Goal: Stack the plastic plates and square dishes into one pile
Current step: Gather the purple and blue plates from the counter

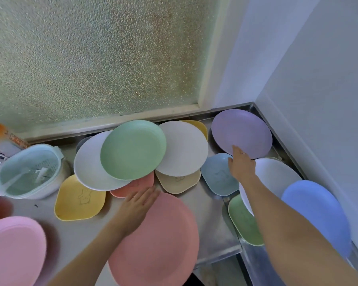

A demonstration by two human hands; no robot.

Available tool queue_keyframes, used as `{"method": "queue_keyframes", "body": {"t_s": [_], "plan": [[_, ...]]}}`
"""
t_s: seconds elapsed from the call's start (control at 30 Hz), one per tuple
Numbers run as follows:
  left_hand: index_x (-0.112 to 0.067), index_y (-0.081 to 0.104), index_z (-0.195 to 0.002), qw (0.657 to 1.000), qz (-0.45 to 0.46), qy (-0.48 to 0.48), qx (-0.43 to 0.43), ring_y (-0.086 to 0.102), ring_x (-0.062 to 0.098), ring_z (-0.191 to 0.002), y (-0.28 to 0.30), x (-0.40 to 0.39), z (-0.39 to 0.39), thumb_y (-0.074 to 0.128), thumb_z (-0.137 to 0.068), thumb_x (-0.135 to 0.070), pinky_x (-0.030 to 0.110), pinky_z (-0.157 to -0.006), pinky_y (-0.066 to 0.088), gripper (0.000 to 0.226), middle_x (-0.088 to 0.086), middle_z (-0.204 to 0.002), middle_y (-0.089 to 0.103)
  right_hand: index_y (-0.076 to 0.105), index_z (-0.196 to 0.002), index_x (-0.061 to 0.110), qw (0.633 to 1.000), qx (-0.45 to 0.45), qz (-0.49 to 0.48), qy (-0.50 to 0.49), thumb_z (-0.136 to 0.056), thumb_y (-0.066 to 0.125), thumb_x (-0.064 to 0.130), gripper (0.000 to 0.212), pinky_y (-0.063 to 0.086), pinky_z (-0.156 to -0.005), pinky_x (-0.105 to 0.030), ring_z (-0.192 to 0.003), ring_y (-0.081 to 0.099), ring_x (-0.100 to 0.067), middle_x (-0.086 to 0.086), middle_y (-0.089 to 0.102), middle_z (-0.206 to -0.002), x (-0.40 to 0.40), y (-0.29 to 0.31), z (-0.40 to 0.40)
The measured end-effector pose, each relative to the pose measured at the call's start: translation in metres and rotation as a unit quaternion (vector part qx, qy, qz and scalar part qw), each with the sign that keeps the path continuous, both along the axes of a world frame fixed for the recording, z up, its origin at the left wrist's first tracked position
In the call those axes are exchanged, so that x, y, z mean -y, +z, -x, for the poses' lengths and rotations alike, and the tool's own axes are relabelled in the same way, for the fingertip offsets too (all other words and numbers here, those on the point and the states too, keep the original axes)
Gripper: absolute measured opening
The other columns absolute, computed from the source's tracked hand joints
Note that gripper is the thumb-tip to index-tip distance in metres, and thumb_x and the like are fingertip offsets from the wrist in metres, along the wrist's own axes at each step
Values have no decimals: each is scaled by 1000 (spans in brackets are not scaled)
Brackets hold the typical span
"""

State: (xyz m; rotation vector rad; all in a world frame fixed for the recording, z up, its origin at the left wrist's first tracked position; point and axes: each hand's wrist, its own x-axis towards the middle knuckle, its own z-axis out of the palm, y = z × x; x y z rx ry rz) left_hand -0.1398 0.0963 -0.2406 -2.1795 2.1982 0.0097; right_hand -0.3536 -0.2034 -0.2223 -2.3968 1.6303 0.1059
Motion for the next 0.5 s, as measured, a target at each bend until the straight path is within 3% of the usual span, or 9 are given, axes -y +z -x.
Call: {"method": "queue_keyframes", "body": {"t_s": [0.07,0.13,0.23,0.33,0.5], "plan": [[-14,69,-112,999,-38,19,1,70,20,-97,1,10,5,77,-44,-5,33,-74,58,69,3,-108,72,31,-144,15,1000,-17,-6,8,-99,41,22,47,39,-99,-42,-126,47,-30,-10,50,-138,6,-4,0],[-14,73,-103,997,-53,47,12,71,20,-88,4,19,9,85,-32,-9,32,-69,58,72,1,-96,74,39,-137,16,999,-36,-5,22,-96,42,13,42,39,-96,-40,-119,51,-29,-9,57,-128,11,-8,-1],[-16,75,-94,996,-52,62,24,68,22,-74,4,33,13,84,-33,-10,29,-62,56,62,-4,-76,70,52,-124,17,997,-56,-6,44,-89,45,4,38,40,-92,-38,-107,57,-29,-7,64,-114,18,-11,0],[-19,69,-66,996,-47,77,24,62,22,-60,8,48,15,86,-31,-7,25,-54,51,41,-6,-56,61,55,-121,19,996,-68,5,64,-90,47,4,36,40,-90,-37,-104,59,-28,-6,65,-110,25,-12,1],[-22,62,-53,992,-65,106,10,60,19,-52,8,63,16,92,-33,-13,22,-53,49,38,-7,-49,58,63,-108,16,996,-67,21,63,-92,46,4,27,45,-84,-37,-91,61,-29,-7,67,-100,34,-10,3]]}}
